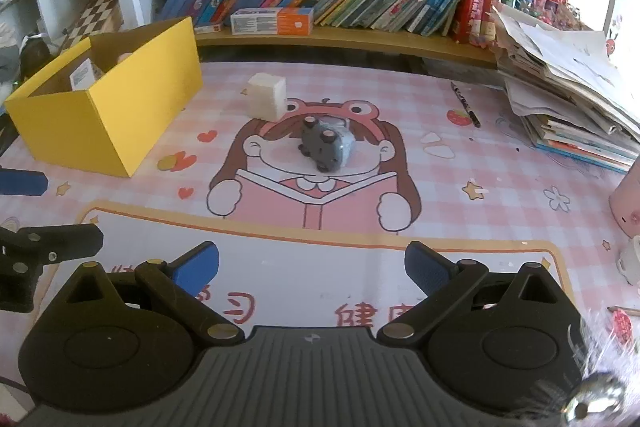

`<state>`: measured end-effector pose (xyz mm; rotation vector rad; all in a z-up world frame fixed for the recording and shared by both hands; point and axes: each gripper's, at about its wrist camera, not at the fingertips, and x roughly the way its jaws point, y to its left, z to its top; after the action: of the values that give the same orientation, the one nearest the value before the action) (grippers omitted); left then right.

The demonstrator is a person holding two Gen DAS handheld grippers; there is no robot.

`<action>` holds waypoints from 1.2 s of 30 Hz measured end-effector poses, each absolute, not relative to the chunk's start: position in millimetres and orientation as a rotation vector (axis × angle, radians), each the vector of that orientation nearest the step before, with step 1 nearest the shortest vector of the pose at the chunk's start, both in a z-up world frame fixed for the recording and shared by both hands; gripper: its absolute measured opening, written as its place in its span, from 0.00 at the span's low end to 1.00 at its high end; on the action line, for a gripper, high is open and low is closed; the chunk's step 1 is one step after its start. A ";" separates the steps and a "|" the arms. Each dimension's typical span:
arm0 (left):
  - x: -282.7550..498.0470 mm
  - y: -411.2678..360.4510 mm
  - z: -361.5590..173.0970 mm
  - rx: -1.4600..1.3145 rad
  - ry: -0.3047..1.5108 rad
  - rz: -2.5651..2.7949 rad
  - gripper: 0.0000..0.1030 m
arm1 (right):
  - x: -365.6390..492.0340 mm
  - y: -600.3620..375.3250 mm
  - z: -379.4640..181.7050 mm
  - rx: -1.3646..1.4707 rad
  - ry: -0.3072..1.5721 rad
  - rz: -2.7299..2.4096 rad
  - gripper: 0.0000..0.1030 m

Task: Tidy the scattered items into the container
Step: 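Move the left tool toward the white cube eraser while the right tool approaches the grey toy car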

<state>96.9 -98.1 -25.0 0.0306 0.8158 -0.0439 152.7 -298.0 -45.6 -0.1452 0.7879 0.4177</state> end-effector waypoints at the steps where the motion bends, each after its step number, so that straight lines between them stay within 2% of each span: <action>1: 98.1 -99.4 -24.3 0.032 0.813 -0.044 0.91 | 153.8 -300.1 -45.6 -0.143 0.788 0.417 0.97; 12: 123.9 -113.2 -7.1 0.069 0.737 -0.064 0.91 | 175.1 -310.3 -41.5 -0.156 0.744 0.425 0.97; 24: 172.2 -121.6 9.1 0.076 0.655 -0.081 0.91 | 206.6 -297.2 -48.0 -0.175 0.734 0.482 0.89; 36: 221.8 -125.5 -6.9 0.037 0.689 -0.074 0.91 | 236.3 -286.6 -59.0 -0.189 0.740 0.522 0.89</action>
<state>221.8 -125.5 -6.9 0.0375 0.6891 -0.0743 236.3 -286.6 -59.0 -0.1893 0.7403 0.5222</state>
